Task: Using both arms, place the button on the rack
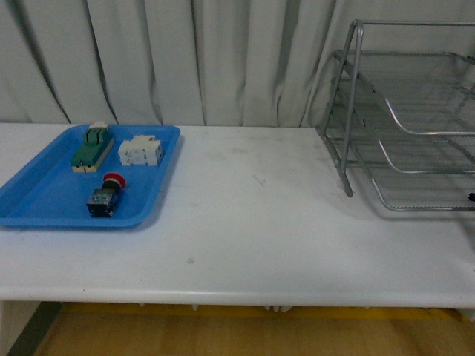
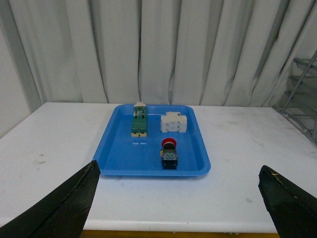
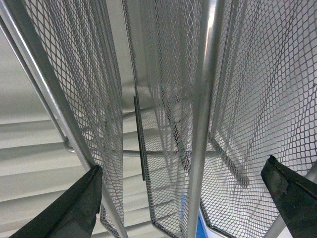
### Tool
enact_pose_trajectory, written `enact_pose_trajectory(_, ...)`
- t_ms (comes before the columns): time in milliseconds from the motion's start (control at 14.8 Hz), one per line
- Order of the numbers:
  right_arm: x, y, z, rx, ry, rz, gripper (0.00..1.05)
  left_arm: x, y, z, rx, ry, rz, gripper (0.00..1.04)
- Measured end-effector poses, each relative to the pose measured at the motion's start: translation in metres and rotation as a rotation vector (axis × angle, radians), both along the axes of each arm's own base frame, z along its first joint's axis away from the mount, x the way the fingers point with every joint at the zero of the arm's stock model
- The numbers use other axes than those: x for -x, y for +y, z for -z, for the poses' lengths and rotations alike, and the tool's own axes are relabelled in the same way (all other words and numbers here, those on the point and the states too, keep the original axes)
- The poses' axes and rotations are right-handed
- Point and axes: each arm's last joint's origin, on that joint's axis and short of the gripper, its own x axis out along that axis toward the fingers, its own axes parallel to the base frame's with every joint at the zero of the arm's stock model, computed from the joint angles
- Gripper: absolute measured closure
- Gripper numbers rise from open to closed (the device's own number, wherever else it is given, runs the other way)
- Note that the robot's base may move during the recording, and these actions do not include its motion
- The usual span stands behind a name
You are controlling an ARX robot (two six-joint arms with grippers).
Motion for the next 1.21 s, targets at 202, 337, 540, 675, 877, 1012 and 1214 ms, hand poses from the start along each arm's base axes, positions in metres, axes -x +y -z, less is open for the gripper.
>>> enact_pose_trajectory(202,-0.005,0.001,0.003,0.019,-0.005,-0.003,0.06,0.0,0.0,0.0,0.0,0.0,0.0,0.07)
enact_pose_trajectory(337,-0.009,-0.001,0.005,0.031,-0.012,-0.004,0.06,0.0,0.0,0.0,0.0,0.0,0.0,0.07)
enact_pose_trajectory(540,-0.021,-0.003,-0.002,0.077,-0.059,-0.009,0.3,0.0,0.0,0.0,0.0,0.0,0.0,0.07)
enact_pose_trajectory(675,-0.026,-0.004,-0.004,0.105,-0.075,-0.01,0.52,0.0,0.0,0.0,0.0,0.0,0.0,0.07)
enact_pose_trajectory(877,-0.025,-0.004,0.002,0.121,-0.06,-0.01,0.86,0.0,0.0,0.0,0.0,0.0,0.0,0.07)
enact_pose_trajectory(1012,-0.019,-0.007,0.007,0.097,-0.037,-0.001,1.01,0.0,0.0,0.0,0.0,0.0,0.0,0.07)
enact_pose_trajectory(1214,-0.005,-0.012,0.015,0.083,-0.008,0.012,1.01,0.0,0.0,0.0,0.0,0.0,0.0,0.07)
